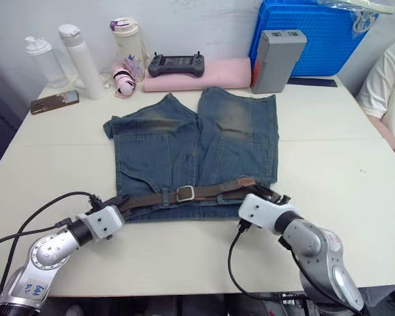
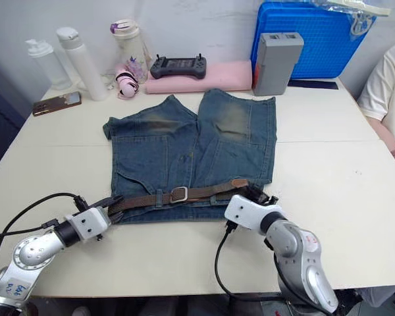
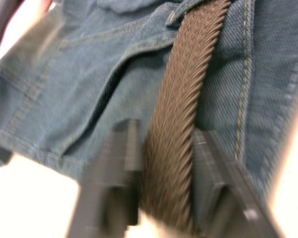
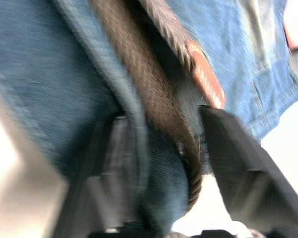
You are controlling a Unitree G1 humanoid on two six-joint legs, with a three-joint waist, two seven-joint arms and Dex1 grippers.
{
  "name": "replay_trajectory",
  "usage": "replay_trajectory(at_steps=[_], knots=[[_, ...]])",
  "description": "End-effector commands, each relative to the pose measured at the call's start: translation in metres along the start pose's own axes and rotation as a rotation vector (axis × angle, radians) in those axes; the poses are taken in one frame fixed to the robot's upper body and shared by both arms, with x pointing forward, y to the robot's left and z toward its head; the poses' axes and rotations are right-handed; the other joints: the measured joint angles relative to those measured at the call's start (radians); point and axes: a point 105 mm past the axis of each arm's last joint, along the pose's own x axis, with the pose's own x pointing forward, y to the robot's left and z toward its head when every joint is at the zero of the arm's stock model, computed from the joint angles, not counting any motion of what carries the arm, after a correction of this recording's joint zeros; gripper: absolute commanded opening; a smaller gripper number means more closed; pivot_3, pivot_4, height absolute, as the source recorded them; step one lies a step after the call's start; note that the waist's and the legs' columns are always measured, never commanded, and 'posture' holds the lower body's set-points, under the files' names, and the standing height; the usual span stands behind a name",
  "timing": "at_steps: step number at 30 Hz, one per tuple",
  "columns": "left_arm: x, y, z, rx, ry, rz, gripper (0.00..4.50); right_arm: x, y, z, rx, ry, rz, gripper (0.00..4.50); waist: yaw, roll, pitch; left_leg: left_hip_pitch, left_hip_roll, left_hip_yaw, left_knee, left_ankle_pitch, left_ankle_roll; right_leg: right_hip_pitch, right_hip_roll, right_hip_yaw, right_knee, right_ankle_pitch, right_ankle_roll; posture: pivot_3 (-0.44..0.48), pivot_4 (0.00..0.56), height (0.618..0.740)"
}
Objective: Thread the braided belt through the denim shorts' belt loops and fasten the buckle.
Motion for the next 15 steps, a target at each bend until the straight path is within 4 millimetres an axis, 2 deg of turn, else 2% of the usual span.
replay_trajectory(at_steps=[1,2,6,9,12,15], knots=[[-0.009,-0.007,0.019,-0.196,-0.047,-0.195,3.25,-0.011,0.004,-0.019,0.127,0.058,0.172,4.16,0.006,-0.001,0.0,0.001,0.003,-0.002,0.0,-0.001,0.0,0.001,0.0,0.0,-0.001,0.0,0.0,0.0,0.15,0.714],[-0.013,-0.003,0.027,-0.26,-0.066,-0.238,3.76,-0.017,0.0,-0.014,0.146,0.029,0.204,4.5,0.007,-0.003,0.001,0.001,0.005,-0.003,0.001,-0.002,0.001,0.002,0.001,-0.001,-0.002,0.0,0.0,0.0,0.15,0.714],[-0.027,0.005,0.053,-0.401,-0.093,-0.399,3.76,-0.042,-0.007,-0.002,0.211,-0.051,0.37,4.5,0.006,-0.002,0.011,-0.001,0.006,-0.005,0.002,-0.003,0.0,0.001,0.003,-0.002,-0.004,0.0,0.0,0.0,0.15,0.714],[-0.033,0.016,0.066,-0.456,-0.114,-0.435,3.76,-0.051,-0.021,0.011,0.301,-0.14,0.418,4.5,0.003,0.003,0.019,-0.002,0.005,-0.004,0.001,-0.004,0.0,0.001,0.005,-0.001,-0.006,0.0,0.0,0.0,0.15,0.714],[-0.038,0.033,0.081,-0.531,-0.183,-0.412,3.76,-0.058,-0.046,0.029,0.392,-0.284,0.399,4.5,-0.007,0.001,0.025,-0.002,0.006,0.0,0.001,-0.004,0.0,0.0,0.005,-0.001,-0.006,0.0,0.0,0.0,0.15,0.714],[-0.037,0.059,0.094,-0.577,-0.289,-0.294,3.76,-0.057,-0.086,0.036,0.507,-0.395,0.251,4.5,-0.008,-0.001,0.026,-0.002,0.006,0.001,0.001,-0.003,-0.001,-0.001,0.006,-0.001,-0.005,0.0,0.0,0.0,0.15,0.714]])
